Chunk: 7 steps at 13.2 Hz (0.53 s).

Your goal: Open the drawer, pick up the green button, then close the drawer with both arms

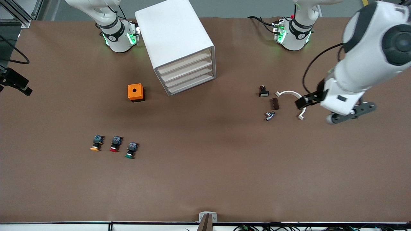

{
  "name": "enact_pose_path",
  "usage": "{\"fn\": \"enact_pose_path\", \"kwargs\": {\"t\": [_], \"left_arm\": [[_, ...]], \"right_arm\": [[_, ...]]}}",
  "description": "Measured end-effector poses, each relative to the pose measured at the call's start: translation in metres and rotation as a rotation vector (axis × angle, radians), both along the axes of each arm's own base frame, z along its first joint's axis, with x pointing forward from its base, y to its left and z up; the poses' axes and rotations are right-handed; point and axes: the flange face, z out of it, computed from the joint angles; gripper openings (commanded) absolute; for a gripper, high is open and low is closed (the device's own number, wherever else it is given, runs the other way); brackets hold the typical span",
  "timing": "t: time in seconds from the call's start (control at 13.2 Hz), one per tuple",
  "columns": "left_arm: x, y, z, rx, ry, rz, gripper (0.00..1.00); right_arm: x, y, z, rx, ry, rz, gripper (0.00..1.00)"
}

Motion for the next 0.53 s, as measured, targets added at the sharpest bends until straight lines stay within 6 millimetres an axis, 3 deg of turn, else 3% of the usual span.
{"fn": "enact_pose_path", "kwargs": {"t": [0.15,0.53], "left_arm": [[-0.002,0.017,0.014,0.013,-0.022,-0.05,1.0],[-0.027,0.02,0.057,0.058,-0.065,-0.105,1.0]], "right_arm": [[0.0,0.0,-0.001,0.003,0.004,0.0,1.0],[0.0,-0.001,-0.003,0.005,0.014,0.004,1.0]]}}
